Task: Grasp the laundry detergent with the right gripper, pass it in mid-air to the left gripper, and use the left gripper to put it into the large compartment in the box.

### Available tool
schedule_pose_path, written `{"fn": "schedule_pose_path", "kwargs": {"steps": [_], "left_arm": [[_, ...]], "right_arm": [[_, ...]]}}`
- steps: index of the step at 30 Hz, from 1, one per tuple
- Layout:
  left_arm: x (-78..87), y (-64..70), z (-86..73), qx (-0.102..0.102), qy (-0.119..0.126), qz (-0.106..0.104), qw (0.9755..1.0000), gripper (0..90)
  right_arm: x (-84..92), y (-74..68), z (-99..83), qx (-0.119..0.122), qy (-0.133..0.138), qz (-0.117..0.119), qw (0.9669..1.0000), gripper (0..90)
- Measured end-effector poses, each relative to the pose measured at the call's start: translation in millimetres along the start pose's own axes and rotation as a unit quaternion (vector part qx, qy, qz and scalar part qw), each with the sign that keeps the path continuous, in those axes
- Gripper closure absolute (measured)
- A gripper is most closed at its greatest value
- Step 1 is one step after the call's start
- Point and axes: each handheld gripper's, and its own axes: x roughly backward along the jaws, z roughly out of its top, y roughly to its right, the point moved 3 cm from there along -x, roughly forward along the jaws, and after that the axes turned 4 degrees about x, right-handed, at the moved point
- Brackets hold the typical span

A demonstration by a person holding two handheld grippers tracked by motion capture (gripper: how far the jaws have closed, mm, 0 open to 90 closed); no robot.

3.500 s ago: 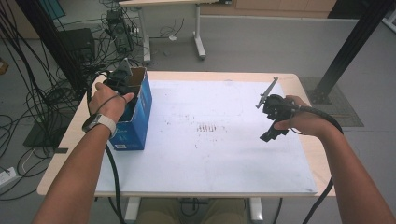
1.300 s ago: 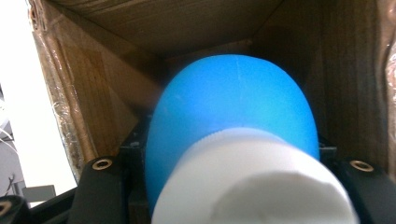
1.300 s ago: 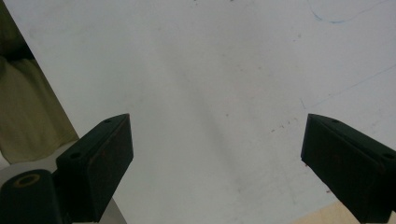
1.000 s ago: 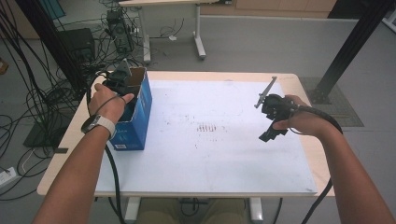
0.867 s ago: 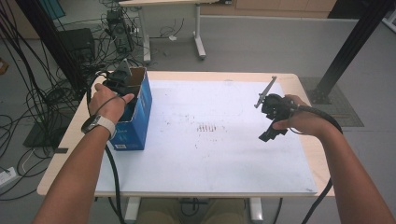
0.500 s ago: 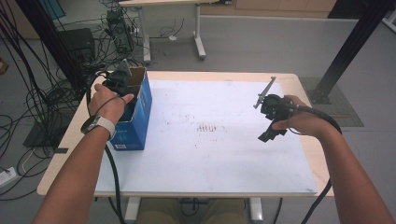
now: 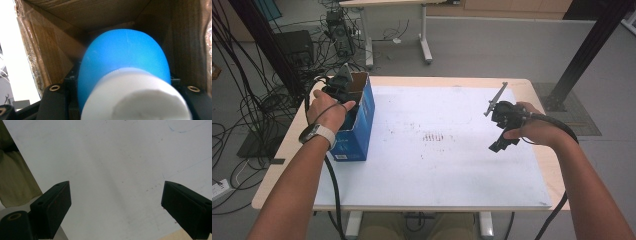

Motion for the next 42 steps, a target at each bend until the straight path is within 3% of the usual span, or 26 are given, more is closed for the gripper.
{"fn": "schedule_pose_path", "kwargs": {"steps": [42], "left_arm": [[-0.1,-1.1,-0.4,0.0,0.003,-0.003,1.0,38.1]], "right_arm": [[-1.1,-1.0,3.3,0.004,0.0,0.002,1.0,9.1]]}}
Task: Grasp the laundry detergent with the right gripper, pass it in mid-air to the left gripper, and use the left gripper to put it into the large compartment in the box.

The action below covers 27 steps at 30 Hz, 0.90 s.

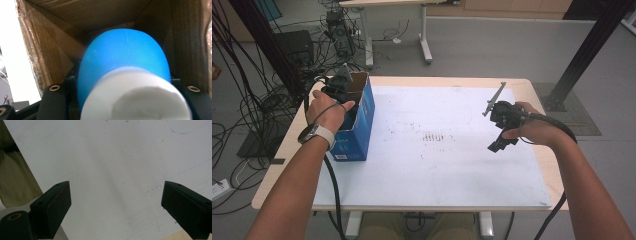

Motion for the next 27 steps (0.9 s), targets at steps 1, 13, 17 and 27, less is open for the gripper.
{"fn": "schedule_pose_path", "kwargs": {"steps": [1,13,17,27], "left_arm": [[-0.1,-0.1,0.1,-0.001,0.0,0.0,1.0,38.1],[0.0,-1.6,-0.2,-0.002,0.005,-0.003,1.0,38.0],[0.1,-2.5,-0.4,-0.001,0.009,-0.006,0.9999,37.7],[3.6,-4.8,0.4,-0.006,0.015,-0.025,0.9996,31.0]], "right_arm": [[0.1,-0.2,0.1,0.0,-0.002,0.0,1.0,9.0],[1.4,-0.9,-0.7,-0.001,-0.002,0.0,1.0,9.0],[1.2,-0.9,-1.3,-0.003,-0.003,0.0,1.0,9.0],[-0.5,-1.8,-0.3,-0.003,-0.003,0.003,1.0,9.0]]}}
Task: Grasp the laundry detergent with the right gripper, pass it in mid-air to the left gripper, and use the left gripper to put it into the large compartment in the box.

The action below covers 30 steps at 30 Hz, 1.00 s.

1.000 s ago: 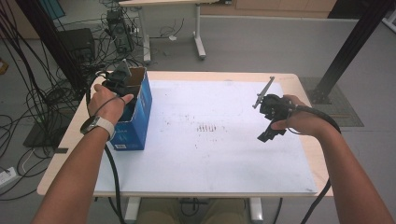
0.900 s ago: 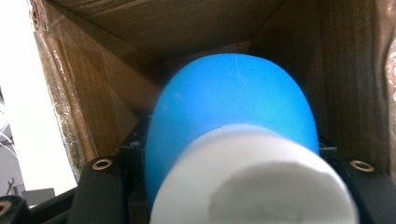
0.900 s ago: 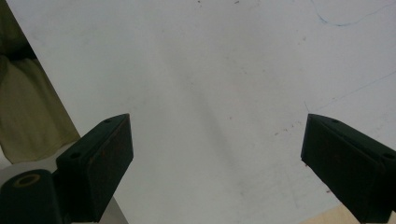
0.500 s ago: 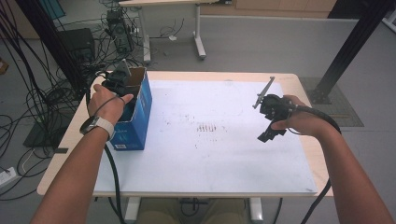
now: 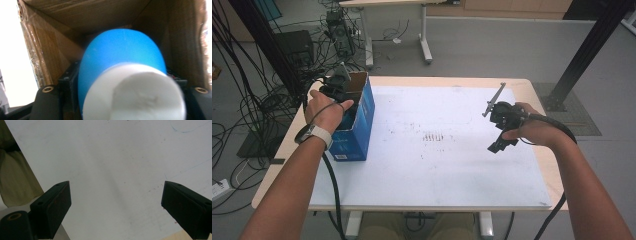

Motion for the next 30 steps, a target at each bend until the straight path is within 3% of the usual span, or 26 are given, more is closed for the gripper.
{"fn": "schedule_pose_path", "kwargs": {"steps": [7,15,23,30], "left_arm": [[13.3,-3.6,2.0,0.002,0.02,-0.035,0.9992,27.5],[30.1,-5.8,4.6,-0.006,0.031,-0.052,0.9981,19.3],[51.3,-1.6,6.6,-0.037,0.044,-0.065,0.9962,17.1],[80.5,9.5,6.6,-0.083,0.055,-0.058,0.9933,11.9]], "right_arm": [[-1.2,-0.8,1.2,0.001,0.0,0.001,1.0,9.1],[-1.2,-2.7,2.1,0.003,-0.004,0.001,1.0,9.1],[0.1,-3.6,0.6,-0.001,-0.008,0.0,1.0,9.0],[4.2,-2.7,1.0,-0.005,-0.003,-0.002,1.0,8.5]]}}
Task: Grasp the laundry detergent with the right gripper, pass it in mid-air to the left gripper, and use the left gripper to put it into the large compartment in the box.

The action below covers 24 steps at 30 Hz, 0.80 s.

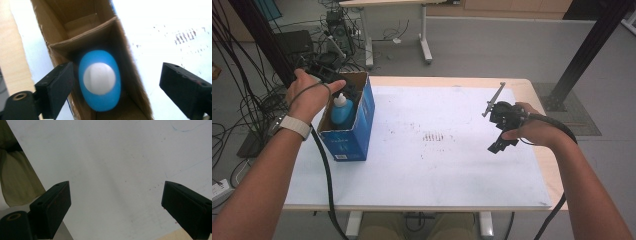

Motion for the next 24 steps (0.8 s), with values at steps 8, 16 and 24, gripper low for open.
{"fn": "schedule_pose_path", "kwargs": {"steps": [8,16,24], "left_arm": [[37.3,23.8,3.7,-0.062,0.028,-0.005,0.9977,10.4],[65.5,46.7,6.1,-0.123,0.041,-0.024,0.9913,9.9],[73.9,70.6,5.2,-0.192,0.038,-0.052,0.9792,9.7]], "right_arm": [[0.9,0.3,1.3,-0.004,0.005,0.0,1.0,8.5],[1.2,0.5,2.9,-0.01,0.005,0.0,0.9999,8.5],[3.8,3.2,1.6,-0.021,0.013,-0.001,0.9997,8.5]]}}
